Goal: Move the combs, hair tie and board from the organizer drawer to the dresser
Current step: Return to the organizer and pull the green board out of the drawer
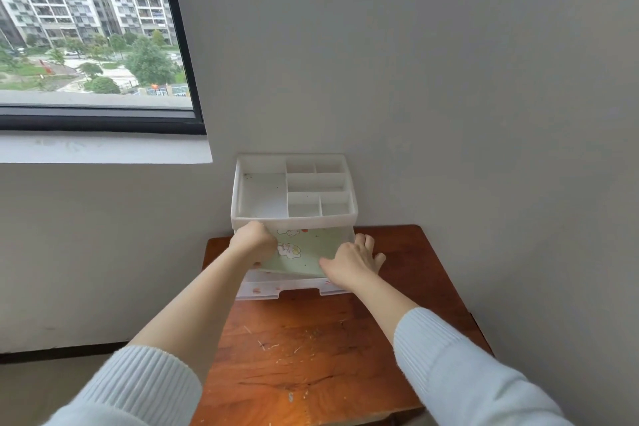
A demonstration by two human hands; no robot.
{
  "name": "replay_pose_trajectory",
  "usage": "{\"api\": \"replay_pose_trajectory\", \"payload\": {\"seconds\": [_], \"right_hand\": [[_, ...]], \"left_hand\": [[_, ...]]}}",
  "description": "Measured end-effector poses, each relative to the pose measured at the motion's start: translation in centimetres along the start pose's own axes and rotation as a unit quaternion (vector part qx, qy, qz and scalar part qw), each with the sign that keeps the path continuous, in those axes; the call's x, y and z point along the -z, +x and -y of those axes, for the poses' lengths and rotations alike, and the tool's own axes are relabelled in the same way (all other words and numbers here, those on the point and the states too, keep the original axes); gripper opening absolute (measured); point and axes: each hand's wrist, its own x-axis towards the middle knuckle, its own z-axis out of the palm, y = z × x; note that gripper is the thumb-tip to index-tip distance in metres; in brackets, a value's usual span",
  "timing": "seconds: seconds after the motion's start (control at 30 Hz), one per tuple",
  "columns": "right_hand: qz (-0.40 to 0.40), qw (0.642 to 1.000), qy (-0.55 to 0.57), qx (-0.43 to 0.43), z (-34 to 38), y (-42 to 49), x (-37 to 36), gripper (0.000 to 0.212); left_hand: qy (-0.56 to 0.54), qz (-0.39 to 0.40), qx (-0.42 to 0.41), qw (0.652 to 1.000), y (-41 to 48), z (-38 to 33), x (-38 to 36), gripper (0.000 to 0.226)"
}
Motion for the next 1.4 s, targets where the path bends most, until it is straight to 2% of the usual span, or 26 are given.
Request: {"api": "replay_pose_trajectory", "payload": {"seconds": [0.13, 0.17, 0.27, 0.37, 0.5, 0.6, 0.7, 0.77, 0.83, 0.93, 1.1, 1.4], "right_hand": [[0.001, 1.0, -0.004, 0.006, -0.2, 0.1, 0.5, 0.054], [0.003, 1.0, -0.003, 0.005, -0.2, 0.2, 0.7, 0.055], [0.007, 0.999, 0.031, -0.012, -0.4, 0.4, 1.6, 0.057], [0.009, 0.995, 0.095, -0.025, -0.3, 0.2, 3.0, 0.051], [0.01, 0.975, 0.218, -0.035, -1.5, -1.7, 5.0, 0.033], [0.035, 0.958, 0.284, -0.009, -3.6, -4.4, 6.2, 0.043], [0.126, 0.921, 0.366, 0.042, -6.3, -6.6, 5.6, 0.038], [0.164, 0.903, 0.389, 0.086, -7.3, -7.8, 4.4, 0.018], [0.137, 0.901, 0.391, 0.125, -7.6, -8.2, 2.7, 0.002], [0.038, 0.917, 0.37, 0.144, -7.5, -7.3, 0.4, 0.01], [-0.038, 0.926, 0.322, 0.196, -7.0, -5.1, -0.9, 0.03], [-0.057, 0.955, 0.226, 0.181, -5.5, -0.4, 0.2, 0.031]], "left_hand": [[-0.204, 0.03, 0.001, 0.978, 0.2, 1.9, 1.4, 0.012], [-0.236, 0.033, -0.001, 0.971, 0.1, 2.3, 1.8, 0.01], [-0.314, 0.062, 0.028, 0.947, -0.4, 3.3, 2.6, 0.021], [-0.385, 0.122, 0.054, 0.913, -1.2, 4.0, 3.4, 0.01], [-0.429, 0.173, 0.046, 0.885, -3.1, 5.0, 3.7, 0.022], [-0.39, 0.227, 0.006, 0.892, -5.3, 6.3, 3.3, 0.024], [-0.337, 0.251, -0.03, 0.907, -7.3, 8.2, 2.2, 0.017], [-0.289, 0.217, -0.058, 0.931, -8.0, 9.3, 0.9, 0.013], [-0.252, 0.148, -0.085, 0.953, -8.1, 10.1, -0.3, 0.007], [-0.202, 0.052, -0.146, 0.967, -7.6, 10.4, -1.4, 0.017], [-0.186, -0.062, -0.222, 0.955, -6.2, 9.9, -2.3, 0.021], [-0.137, -0.107, -0.251, 0.952, -1.4, 8.3, -2.4, 0.022]]}}
